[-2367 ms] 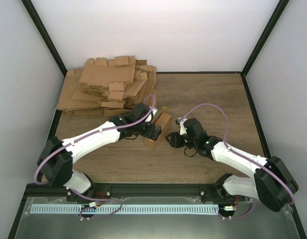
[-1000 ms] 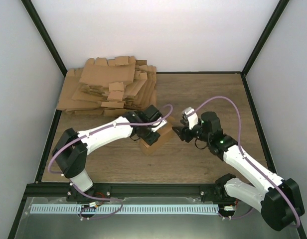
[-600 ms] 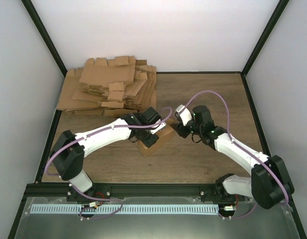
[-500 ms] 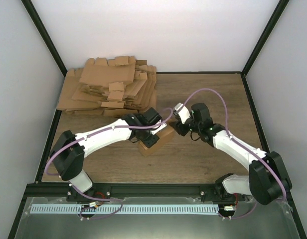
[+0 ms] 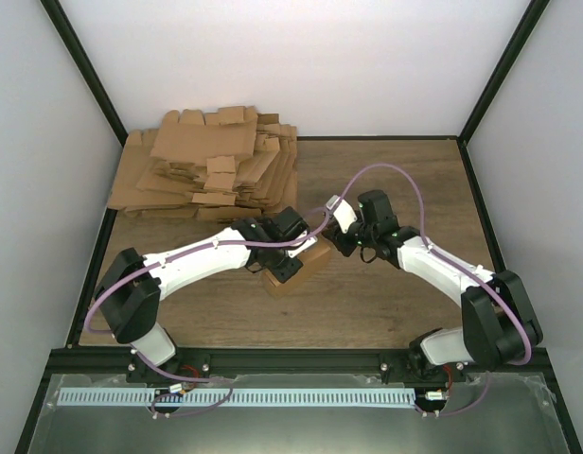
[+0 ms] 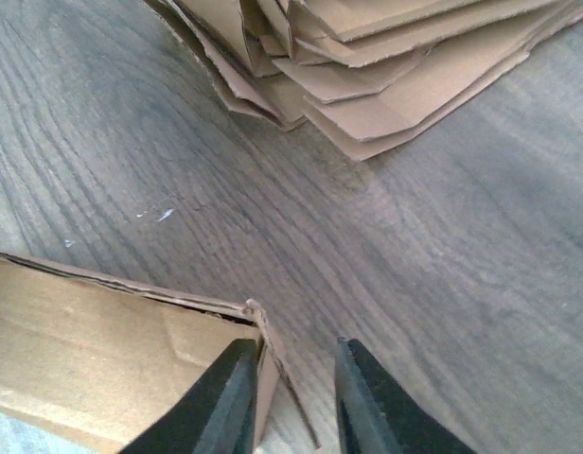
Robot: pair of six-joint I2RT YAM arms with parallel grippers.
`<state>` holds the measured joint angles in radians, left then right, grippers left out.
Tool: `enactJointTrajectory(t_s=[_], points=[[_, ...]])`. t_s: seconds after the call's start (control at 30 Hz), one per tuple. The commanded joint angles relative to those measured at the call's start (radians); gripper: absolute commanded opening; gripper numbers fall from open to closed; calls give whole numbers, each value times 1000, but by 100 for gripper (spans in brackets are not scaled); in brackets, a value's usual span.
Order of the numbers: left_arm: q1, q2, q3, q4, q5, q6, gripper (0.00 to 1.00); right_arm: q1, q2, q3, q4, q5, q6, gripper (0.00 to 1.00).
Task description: Fold the paper box
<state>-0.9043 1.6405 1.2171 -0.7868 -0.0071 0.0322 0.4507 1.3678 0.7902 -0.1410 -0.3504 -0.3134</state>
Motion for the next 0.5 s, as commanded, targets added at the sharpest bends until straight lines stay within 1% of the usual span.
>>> enactJointTrajectory(t_s=[0.0,0.17,0.27,0.3,0.4,0.47], points=[[-7,-13,-9,-22,-23,11,46,-7,4,57,-42,-54,-17,21],[-8,-13,-8,-22,-39,9,46,-7,-1,64,-94,-107,-2,11],[-7,-9,-5,-19,-56,8,46,-7,-18,54,-101,-102,27,2],[-8,-9,-4,-18,-60,7,46,-7,-20,55,-104,-95,43,1],[-8,-14,-8,-9,-82,-4,53,-7,-20,62,-122,-84,101,1],[-7,-24,-9,1,-94,-15,61,-7,-22,58,-127,-87,143,1]])
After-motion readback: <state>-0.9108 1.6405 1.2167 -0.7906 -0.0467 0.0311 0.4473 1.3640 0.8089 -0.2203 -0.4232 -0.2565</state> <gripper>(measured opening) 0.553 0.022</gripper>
